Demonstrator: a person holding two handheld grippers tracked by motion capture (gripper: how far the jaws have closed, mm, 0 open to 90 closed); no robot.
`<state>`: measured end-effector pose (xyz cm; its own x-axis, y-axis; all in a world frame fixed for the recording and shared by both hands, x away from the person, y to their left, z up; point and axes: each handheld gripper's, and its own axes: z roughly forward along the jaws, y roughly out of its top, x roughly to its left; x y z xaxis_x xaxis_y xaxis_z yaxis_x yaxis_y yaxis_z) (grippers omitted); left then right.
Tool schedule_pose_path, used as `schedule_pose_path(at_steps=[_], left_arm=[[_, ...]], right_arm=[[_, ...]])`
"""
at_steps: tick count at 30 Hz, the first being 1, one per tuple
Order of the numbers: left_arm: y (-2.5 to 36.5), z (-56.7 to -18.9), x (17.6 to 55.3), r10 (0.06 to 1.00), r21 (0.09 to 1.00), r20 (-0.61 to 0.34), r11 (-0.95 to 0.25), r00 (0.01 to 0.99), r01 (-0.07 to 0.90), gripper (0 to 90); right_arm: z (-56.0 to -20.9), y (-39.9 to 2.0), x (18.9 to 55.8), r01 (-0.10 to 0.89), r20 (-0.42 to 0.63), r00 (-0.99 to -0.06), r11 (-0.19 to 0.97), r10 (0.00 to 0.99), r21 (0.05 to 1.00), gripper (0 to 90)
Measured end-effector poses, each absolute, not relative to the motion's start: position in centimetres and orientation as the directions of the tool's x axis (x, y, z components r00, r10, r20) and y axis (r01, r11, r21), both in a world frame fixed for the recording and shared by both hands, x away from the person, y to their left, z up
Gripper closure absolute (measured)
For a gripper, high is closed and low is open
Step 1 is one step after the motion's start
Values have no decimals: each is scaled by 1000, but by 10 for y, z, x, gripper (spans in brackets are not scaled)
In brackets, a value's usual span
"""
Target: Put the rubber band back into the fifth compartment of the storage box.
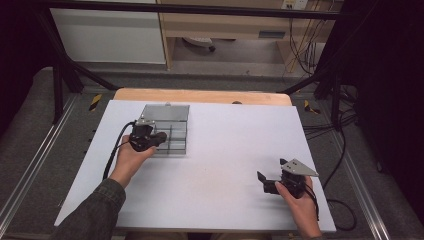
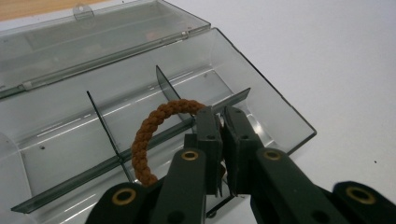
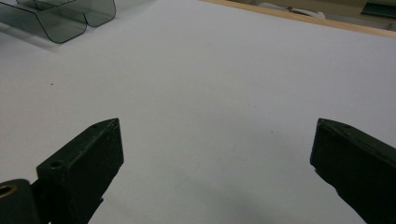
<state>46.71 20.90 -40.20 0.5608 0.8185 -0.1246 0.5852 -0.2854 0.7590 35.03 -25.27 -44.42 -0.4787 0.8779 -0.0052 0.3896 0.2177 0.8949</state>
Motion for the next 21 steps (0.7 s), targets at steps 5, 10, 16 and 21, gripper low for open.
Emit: schedule_pose_path(at_steps=[5,10,16,21], left_arm=[[209,-407,467,821,746,-127,-291,557,599,851],[210,-411,467,825,737,-122,-297,552,607,849],[208,-413,467,822,734,-127,-299,556,609,846],[208,-415,467,827,731,-128,-295,547,616,825]], right_arm=[[-445,-253,351,390,-8,-480,221,877,894,31],[-444,-255,351,391,-1,-472,211,881,896,31],[-444,-254,351,392,-2,-475,213,880,895,31],[-444,-254,351,388,-7,-477,217,879,896,31]])
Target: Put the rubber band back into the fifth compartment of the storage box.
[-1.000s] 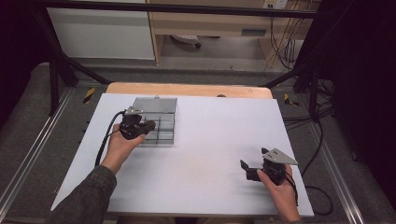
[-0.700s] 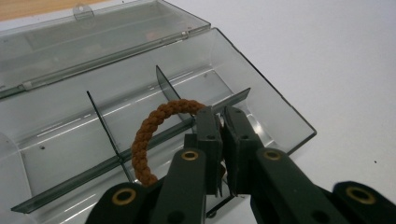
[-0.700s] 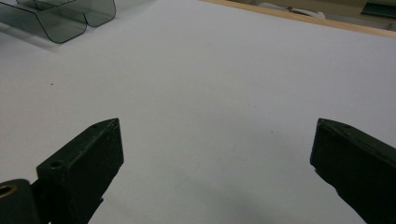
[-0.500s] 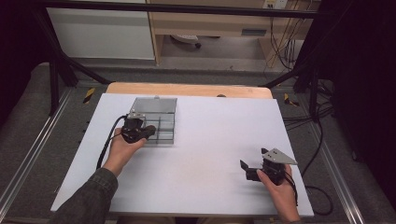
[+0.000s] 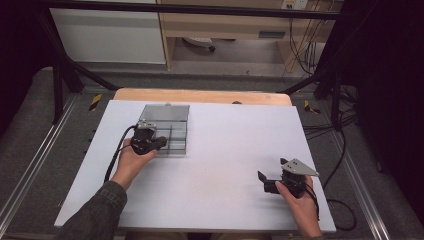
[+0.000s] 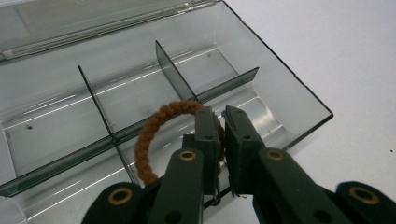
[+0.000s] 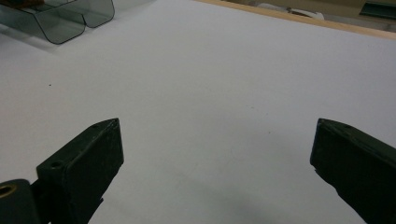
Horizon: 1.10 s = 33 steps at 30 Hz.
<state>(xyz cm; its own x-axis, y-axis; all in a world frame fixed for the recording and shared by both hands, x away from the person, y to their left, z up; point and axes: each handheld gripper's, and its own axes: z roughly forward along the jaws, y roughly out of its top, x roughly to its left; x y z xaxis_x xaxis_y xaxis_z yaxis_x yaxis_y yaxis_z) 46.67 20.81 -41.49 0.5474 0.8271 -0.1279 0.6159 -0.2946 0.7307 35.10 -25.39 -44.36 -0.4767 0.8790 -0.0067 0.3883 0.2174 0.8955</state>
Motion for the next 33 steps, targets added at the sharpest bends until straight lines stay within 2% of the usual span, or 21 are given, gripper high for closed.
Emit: schedule_pose_path(at_steps=[7,15,21,22,25,26,28,33], left_arm=[[210,-412,467,836,759,-152,-243,527,605,710],[209,-406,464,833,795,-135,-232,536,560,648],[205,-402,461,834,821,-112,-229,540,524,433],[204,-402,461,835,824,-111,-226,539,520,433],[201,-400,462,842,827,-109,-218,529,519,296],[200,-400,462,845,830,-111,-211,523,517,221],[199,-399,462,847,832,-115,-204,520,516,158],[197,-395,460,844,844,-114,-196,524,500,122]], right_arm=[[-444,-254,351,390,-7,-477,219,879,894,31],[-444,-253,351,391,-9,-477,222,879,893,31],[-445,-252,351,395,-11,-478,226,878,891,31],[-445,-252,351,395,-11,-478,226,878,891,31],[-444,-252,350,391,-10,-476,222,879,893,31],[-444,-252,350,390,-11,-477,224,879,893,31],[-445,-252,350,392,-10,-477,223,879,893,31],[-443,-251,349,387,-10,-479,221,878,895,30]])
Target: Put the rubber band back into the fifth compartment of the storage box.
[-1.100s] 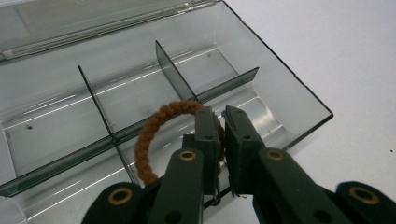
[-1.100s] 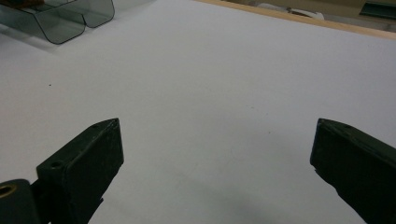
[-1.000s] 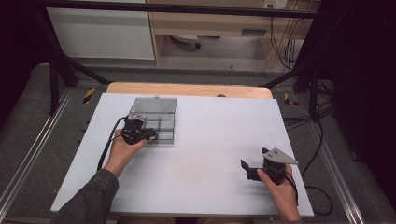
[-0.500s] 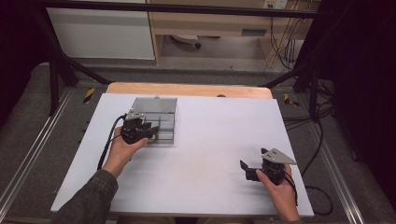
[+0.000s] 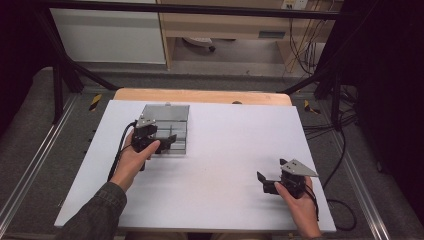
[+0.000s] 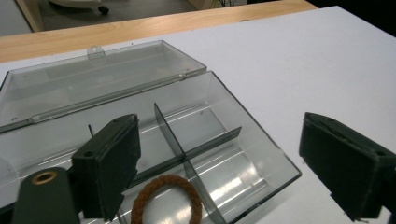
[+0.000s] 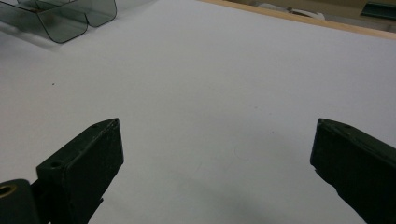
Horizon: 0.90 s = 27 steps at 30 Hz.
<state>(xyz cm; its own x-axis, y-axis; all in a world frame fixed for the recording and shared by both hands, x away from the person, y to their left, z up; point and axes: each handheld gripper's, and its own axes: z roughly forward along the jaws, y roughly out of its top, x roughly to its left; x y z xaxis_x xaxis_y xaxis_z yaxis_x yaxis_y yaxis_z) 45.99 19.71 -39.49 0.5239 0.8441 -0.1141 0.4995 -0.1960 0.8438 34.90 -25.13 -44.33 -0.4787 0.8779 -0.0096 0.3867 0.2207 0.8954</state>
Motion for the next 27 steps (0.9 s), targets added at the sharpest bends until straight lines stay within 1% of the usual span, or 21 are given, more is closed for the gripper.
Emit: schedule_pose_path(at_steps=[9,11,13,17,20,27], left_arm=[[195,-384,457,842,868,-108,-180,529,463,77],[195,-382,456,834,878,-89,-192,544,439,62],[195,-382,455,828,875,-96,-195,553,443,56],[195,-380,452,824,869,-111,-191,556,456,56],[196,-378,451,821,879,-129,-165,556,446,56],[198,-374,449,818,886,-134,-154,560,438,56]], right_arm=[[-443,-251,348,385,-8,-479,218,878,897,30],[-443,-252,348,387,-6,-475,215,880,897,29],[-443,-253,348,389,-5,-472,213,881,896,29],[-443,-252,348,387,-6,-475,215,880,897,29],[-443,-252,348,383,-7,-472,212,881,899,28],[-444,-251,348,386,-4,-475,212,880,898,28]])
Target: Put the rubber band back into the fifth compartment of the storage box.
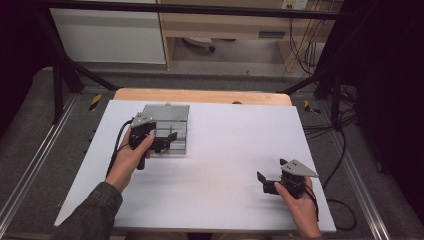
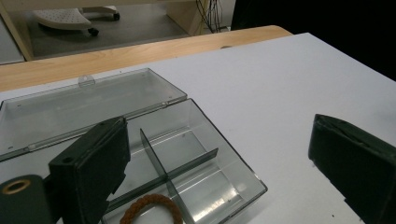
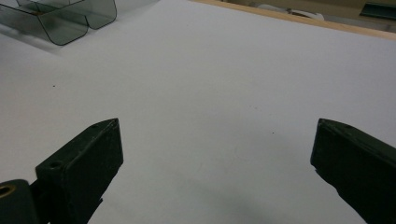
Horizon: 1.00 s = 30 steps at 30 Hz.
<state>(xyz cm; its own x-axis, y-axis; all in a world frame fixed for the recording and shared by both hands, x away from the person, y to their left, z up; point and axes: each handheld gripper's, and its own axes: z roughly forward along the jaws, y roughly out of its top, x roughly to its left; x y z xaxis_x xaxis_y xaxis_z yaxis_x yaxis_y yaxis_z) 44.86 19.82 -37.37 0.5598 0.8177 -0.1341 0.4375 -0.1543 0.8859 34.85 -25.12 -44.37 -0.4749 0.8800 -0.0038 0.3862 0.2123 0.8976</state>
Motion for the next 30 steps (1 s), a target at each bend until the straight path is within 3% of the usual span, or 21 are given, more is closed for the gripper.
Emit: schedule_pose_path(at_steps=[30], left_arm=[[229,-349,428,813,905,-132,-135,567,404,57]], right_arm=[[-441,-256,348,383,22,-461,177,887,907,28]])
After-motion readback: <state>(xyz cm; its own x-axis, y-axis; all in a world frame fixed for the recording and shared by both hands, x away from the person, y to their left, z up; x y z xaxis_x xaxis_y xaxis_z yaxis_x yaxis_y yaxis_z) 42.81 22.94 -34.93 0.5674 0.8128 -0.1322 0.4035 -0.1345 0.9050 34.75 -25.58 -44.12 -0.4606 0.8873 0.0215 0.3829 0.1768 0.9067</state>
